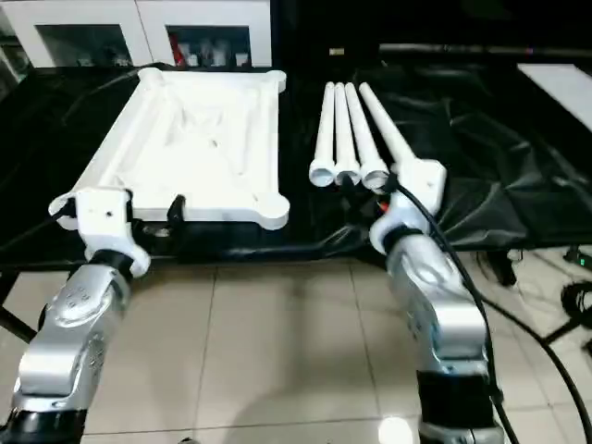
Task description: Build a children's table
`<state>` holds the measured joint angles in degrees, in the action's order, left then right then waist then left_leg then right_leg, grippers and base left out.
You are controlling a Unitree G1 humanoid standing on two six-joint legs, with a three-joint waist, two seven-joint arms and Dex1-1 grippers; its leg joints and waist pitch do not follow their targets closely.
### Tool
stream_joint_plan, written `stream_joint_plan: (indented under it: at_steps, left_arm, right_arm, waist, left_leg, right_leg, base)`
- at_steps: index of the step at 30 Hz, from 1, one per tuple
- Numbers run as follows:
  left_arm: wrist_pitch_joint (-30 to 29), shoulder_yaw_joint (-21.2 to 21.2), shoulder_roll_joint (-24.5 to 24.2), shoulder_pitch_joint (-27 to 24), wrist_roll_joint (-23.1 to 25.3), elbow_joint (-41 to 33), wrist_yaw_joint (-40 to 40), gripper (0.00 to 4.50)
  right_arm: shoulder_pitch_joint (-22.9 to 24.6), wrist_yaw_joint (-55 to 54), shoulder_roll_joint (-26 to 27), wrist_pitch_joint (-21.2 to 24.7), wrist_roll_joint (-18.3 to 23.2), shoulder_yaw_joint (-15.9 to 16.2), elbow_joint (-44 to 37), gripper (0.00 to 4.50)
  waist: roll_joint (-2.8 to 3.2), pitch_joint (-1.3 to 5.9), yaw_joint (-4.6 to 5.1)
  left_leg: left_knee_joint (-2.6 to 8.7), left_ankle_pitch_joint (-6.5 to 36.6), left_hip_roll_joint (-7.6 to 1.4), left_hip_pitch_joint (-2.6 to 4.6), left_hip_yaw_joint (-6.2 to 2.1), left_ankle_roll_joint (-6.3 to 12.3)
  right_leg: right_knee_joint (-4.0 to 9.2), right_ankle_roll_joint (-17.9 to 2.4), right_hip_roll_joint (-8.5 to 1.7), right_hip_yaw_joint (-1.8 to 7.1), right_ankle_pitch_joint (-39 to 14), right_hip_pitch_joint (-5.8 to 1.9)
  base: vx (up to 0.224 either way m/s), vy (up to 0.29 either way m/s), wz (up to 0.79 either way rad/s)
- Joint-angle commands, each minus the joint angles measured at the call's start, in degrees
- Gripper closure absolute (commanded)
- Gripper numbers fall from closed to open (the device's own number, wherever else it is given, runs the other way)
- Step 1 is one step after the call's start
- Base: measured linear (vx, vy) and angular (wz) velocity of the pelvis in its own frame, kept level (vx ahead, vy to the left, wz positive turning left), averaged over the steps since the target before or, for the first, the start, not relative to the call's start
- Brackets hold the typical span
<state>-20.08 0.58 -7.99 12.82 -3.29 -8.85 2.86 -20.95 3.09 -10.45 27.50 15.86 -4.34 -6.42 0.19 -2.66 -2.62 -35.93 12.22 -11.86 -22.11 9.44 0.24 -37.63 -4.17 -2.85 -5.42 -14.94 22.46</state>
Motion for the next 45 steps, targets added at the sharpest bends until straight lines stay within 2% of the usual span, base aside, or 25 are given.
stream_joint_plan:
  at_steps: [1,3,6,8,9,13,15,16,17,18,19,20,22,24,25,28,29,30,32,35,37,38,40,43,45]
  left_arm:
    - [-1.3,-1.2,-1.3,1.5,1.0,-0.8,0.4,0.03]
    - [-3.0,-0.3,-2.5,2.3,0.0,-0.1,2.1,0.03]
    - [-5.1,1.5,-2.0,2.5,-1.6,-1.6,2.3,0.03]
    - [-5.4,1.8,-2.0,2.1,-1.7,-2.0,2.2,0.03]
    - [-5.7,2.0,-1.7,1.5,-1.4,-1.9,1.6,0.03]
    - [-6.7,1.9,-1.1,1.0,-2.1,-2.8,1.2,0.03]
    - [-6.7,1.9,-1.1,1.0,-2.1,-2.8,1.2,0.03]
    - [-6.7,1.9,-1.1,1.0,-2.1,-2.8,1.2,0.03]
    - [-6.7,1.9,-1.1,1.0,-2.1,-2.8,1.2,0.03]
    - [-6.7,1.9,-1.1,1.0,-2.1,-2.8,1.2,0.03]
    - [-6.7,1.9,-1.1,1.0,-2.1,-2.8,1.2,0.03]
    - [-7.0,1.7,-0.9,0.8,-2.4,-2.7,1.5,0.03]
    - [-7.4,1.2,-0.6,0.7,-2.8,-2.2,2.0,0.03]
    - [-7.4,0.8,-0.5,0.7,-2.8,-1.8,2.2,0.03]
    - [-7.6,0.5,-0.4,0.9,-2.8,-1.6,2.5,0.03]
    - [-8.0,0.4,-0.3,1.1,-2.8,-1.6,2.9,0.03]
    - [-8.0,0.3,-0.3,1.4,-2.9,-1.3,3.3,0.03]
    - [-8.0,0.2,-0.3,1.5,-3.0,-1.2,3.6,0.03]
    - [-7.7,-0.3,-0.2,1.9,-3.2,-0.7,4.5,0.03]
    - [-7.3,-0.7,0.6,2.1,-4.1,-0.1,5.3,0.03]
    - [-7.3,-0.9,0.8,2.0,-4.3,-0.1,5.6,0.03]
    - [-7.0,-1.7,1.3,1.9,-4.6,0.1,6.3,0.03]
    - [-6.9,-1.9,1.5,1.9,-4.7,0.2,6.4,0.03]
    - [-6.6,-2.3,1.8,1.9,-4.7,0.5,6.7,0.03]
    - [-6.4,-2.5,2.0,2.0,-4.7,0.8,6.7,0.03]
  right_arm:
    - [-0.2,-0.8,0.2,2.0,-0.4,-0.3,0.4,0.00]
    - [1.3,-1.2,1.6,3.3,0.1,0.4,-0.7,0.00]
    - [4.2,0.5,1.6,4.0,0.1,1.9,-1.8,0.00]
    - [4.9,1.2,1.4,3.9,-0.3,2.6,-1.6,0.00]
    - [5.1,1.9,1.4,3.5,-0.3,3.1,-1.2,0.00]
    - [4.7,2.6,1.1,3.2,-0.4,3.6,-0.4,0.00]
    - [4.7,2.6,1.1,3.2,-0.4,3.6,-0.4,0.00]
    - [4.7,2.6,1.1,3.2,-0.4,3.6,-0.4,0.00]
    - [4.7,2.6,1.1,3.2,-0.4,3.6,-0.4,0.00]
    - [4.7,2.6,1.1,3.2,-0.4,3.6,-0.4,0.00]
    - [4.7,2.6,1.1,3.2,-0.4,3.6,-0.4,0.00]
    - [4.0,2.2,1.1,3.3,-1.1,3.6,0.1,0.00]
    - [3.0,1.6,0.9,3.5,-2.3,3.6,1.0,0.00]
    - [2.7,1.3,0.7,3.4,-2.8,3.5,1.2,0.00]
    - [2.6,0.6,0.6,3.1,-3.3,3.2,1.3,0.00]
    - [2.7,0.0,0.4,2.5,-4.0,2.9,1.3,0.00]
    - [2.7,-0.1,0.4,2.5,-4.0,2.6,1.4,0.00]
    - [2.8,-0.2,0.5,2.5,-3.9,2.4,1.3,0.00]
    - [2.9,0.3,0.6,3.4,-2.8,1.8,0.6,0.00]
    - [2.8,0.1,-0.2,4.0,-4.0,1.9,-0.9,0.00]
    - [2.9,-0.2,-0.4,4.1,-4.4,1.9,-1.3,0.00]
    - [3.4,-0.7,-0.8,4.9,-4.5,1.2,-2.8,0.00]
    - [3.8,-0.9,-0.9,5.4,-4.3,0.8,-3.5,0.00]
    - [4.5,-0.9,-1.2,6.0,-4.2,0.3,-4.6,0.00]
    - [5.1,-0.8,-1.4,6.3,-4.3,0.2,-5.3,0.00]
  waist:
    - [-1.34,3.96,-2.19]
    - [-0.55,3.41,-2.16]
    - [0.23,3.21,-2.09]
    - [0.16,2.73,-2.53]
    - [-0.80,2.17,-3.17]
    - [1.45,0.25,-1.43]
    - [4.02,-0.22,-1.40]
    - [3.80,0.94,-0.87]
    - [0.39,0.48,0.26]
    - [-0.31,0.16,-1.06]
    - [-0.55,-1.38,-2.12]
    - [0.05,-0.18,-2.80]
    - [2.46,2.12,-3.03]
    - [3.80,4.70,0.64]
    - [3.65,5.03,0.88]
    - [0.97,4.68,1.35]
    - [-2.17,3.69,1.10]
    - [-5.49,3.97,-0.70]
    - [-3.97,4.05,-1.05]
    - [-1.52,1.57,-2.20]
    - [1.01,1.75,-1.07]
    - [4.38,0.62,1.25]
    - [3.44,2.57,0.29]
    - [1.20,2.32,1.35]
    - [-1.99,3.16,0.79]
  left_leg:
    - [-3.11,3.6,3.74,-2.08,0.21,9.20]
    - [2.06,-4.3,1.17,-2.07,-1.26,2.87]
    - [3.33,1.5,-0.22,0.13,-1.75,0.19]
    - [4.37,7.6,-0.03,1.18,-1.43,-2.02]
    - [5.39,10.3,0.67,-1.38,-3.45,-0.55]
    - [1.84,25.5,0.92,1.90,-2.62,0.03]
    - [8.86,39.8,-0.20,-3.08,-3.47,-1.73]
    - [9.72,42.9,0.45,1.23,-6.39,-0.52]
    - [6.48,40.8,1.06,3.59,-8.23,0.51]
    - [2.65,33.5,2.61,1.83,-6.04,0.56]
    - [-7.27,13.6,2.16,2.12,-3.19,3.99]
    - [-7.83,7.1,0.79,-3.67,-4.02,4.47]
    - [2.22,4.9,-0.38,3.95,-3.61,1.65]
    - [3.85,-2.0,-8.04,17.50,-12.62,13.16]
    - [2.84,-22.1,-6.67,15.25,-13.26,17.54]
    - [2.68,-37.6,-0.74,12.42,-8.01,18.10]
    - [2.26,-19.4,5.89,10.42,-2.90,14.28]
    - [-1.58,5.4,10.66,3.73,-1.68,10.32]
    - [-7.96,8.4,7.93,1.46,-4.89,1.92]
    - [-9.14,7.6,6.39,0.89,-6.47,-7.21]
    - [-0.93,3.4,4.91,1.98,-6.56,-9.18]
    - [6.05,15.6,-2.23,6.41,-9.59,-11.33]
    - [8.58,23.6,-7.88,9.33,-8.15,-11.08]
    - [9.70,23.2,-5.02,11.53,-1.23,-7.12]
    - [6.24,22.2,1.77,10.89,3.76,-5.65]
  right_leg:
    - [8.25,-19.0,-8.48,6.63,7.0,-6.11]
    - [6.06,-2.1,-5.48,4.02,7.7,-4.80]
    - [7.06,4.6,-4.36,3.57,0.3,-3.79]
    - [8.08,5.9,-4.14,3.37,-12.2,-3.89]
    - [7.14,5.0,-6.39,1.02,-16.0,-6.48]
    - [14.02,5.5,-9.77,-6.22,-51.6,-7.83]
    - [4.23,3.6,-3.89,-6.80,-40.5,-13.09]
    - [-0.20,2.4,0.55,-3.15,-22.8,-10.50]
    - [5.85,-1.6,-4.92,0.34,-30.8,-8.10]
    - [10.44,-2.6,-9.10,1.65,-42.7,-9.58]
    - [16.62,-5.9,-15.76,3.71,-57.8,-9.26]
    - [14.46,-5.7,-16.23,3.13,-50.6,-15.46]
    - [9.04,-6.9,-3.76,0.08,-25.1,-13.11]
    - [-3.81,2.6,-0.56,-0.29,-12.5,0.17]
    - [-6.61,9.1,-1.24,0.29,-8.6,2.94]
    - [-4.78,7.7,-2.78,2.14,9.7,7.88]
    - [3.02,1.2,-2.84,3.19,20.3,4.35]
    - [6.92,-1.5,-6.71,10.34,5.6,-4.92]
    - [7.45,-16.2,-11.76,12.95,-7.4,-8.06]
    - [9.38,-23.0,-7.25,16.86,-12.2,-6.82]
    - [8.62,-10.5,0.27,12.90,-18.5,-4.55]
    - [1.25,0.7,3.35,7.61,-20.5,2.93]
    - [-5.60,4.3,-0.61,3.47,-7.8,3.76]
    - [-1.60,-1.4,-3.19,0.73,3.8,2.66]
    - [3.70,-6.6,-3.62,4.72,1.1,-1.33]
  base:
    - [-0.037,-0.125,0.03]
    - [-0.040,-0.124,-0.03]
    - [-0.041,-0.090,-0.02]
    - [0.000,0.000,0.00]
    - [0.000,0.000,0.00]
    - [-0.010,0.052,0.40]
    - [0.057,0.055,0.54]
    - [0.147,0.008,0.74]
    - [0.147,0.008,0.74]
    - [0.133,-0.006,0.90]
    - [0.154,0.053,0.70]
    - [0.154,0.053,0.70]
    - [0.206,0.079,0.45]
    - [0.237,0.069,0.33]
    - [0.263,0.001,-0.21]
    - [0.189,-0.018,-0.21]
    - [0.100,-0.035,-0.13]
    - [0.000,0.000,0.00]
    - [0.106,-0.023,0.14]
    - [0.167,-0.016,-0.31]
    - [0.082,0.064,-0.52]
    - [0.070,0.098,-0.54]
    - [0.098,0.083,-0.40]
    - [0.123,0.019,-0.50]
    - [0.167,-0.064,-0.67]
